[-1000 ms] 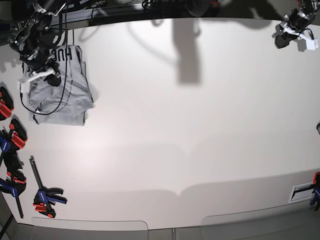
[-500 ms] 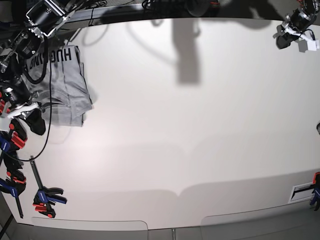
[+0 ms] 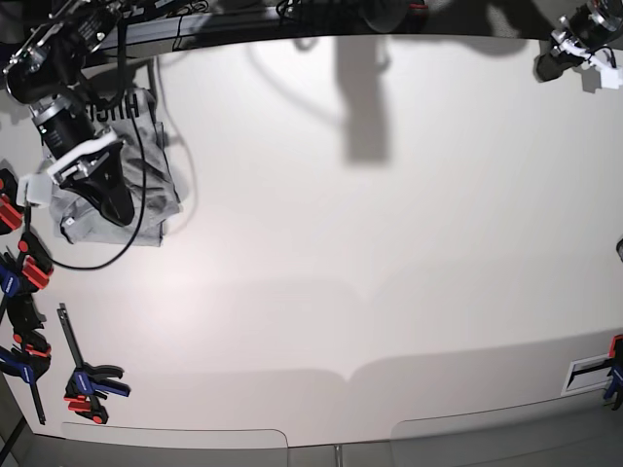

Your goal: Fold the T-shirt properly

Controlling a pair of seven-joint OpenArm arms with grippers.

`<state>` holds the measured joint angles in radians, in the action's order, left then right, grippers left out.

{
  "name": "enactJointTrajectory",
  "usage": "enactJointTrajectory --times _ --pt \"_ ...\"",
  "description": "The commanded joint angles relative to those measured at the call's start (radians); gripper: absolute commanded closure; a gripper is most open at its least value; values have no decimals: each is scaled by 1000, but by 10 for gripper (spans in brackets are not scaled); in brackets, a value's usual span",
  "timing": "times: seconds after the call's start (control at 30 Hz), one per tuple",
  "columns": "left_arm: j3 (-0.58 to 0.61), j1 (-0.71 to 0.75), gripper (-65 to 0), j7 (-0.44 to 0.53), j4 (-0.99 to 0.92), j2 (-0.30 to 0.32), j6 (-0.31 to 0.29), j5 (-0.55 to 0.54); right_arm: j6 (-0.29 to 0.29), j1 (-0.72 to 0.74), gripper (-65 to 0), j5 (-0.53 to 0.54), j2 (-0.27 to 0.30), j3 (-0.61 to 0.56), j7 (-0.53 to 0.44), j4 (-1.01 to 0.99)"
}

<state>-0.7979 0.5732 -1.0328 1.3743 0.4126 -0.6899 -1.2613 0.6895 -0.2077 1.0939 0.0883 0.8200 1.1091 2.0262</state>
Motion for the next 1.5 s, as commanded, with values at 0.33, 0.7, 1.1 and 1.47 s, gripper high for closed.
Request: enactJointTrajectory --times 0.33,0.7,1.1,1.47 --pt "-140 104 -4 -25 215 0 -8 -153 9 -218 0 100 2 2 0 215" --pt "-222 259 -4 -186 303 -11 -8 -174 9 -484 0 100 3 -207 44 222" --pt "-209 398 -4 -296 301 -70 -8 -222 9 -576 0 -412 21 -603 -151 101" --pt "144 427 -5 -227 296 -77 -8 38 9 -568 0 -607 143 -801 -360 -255"
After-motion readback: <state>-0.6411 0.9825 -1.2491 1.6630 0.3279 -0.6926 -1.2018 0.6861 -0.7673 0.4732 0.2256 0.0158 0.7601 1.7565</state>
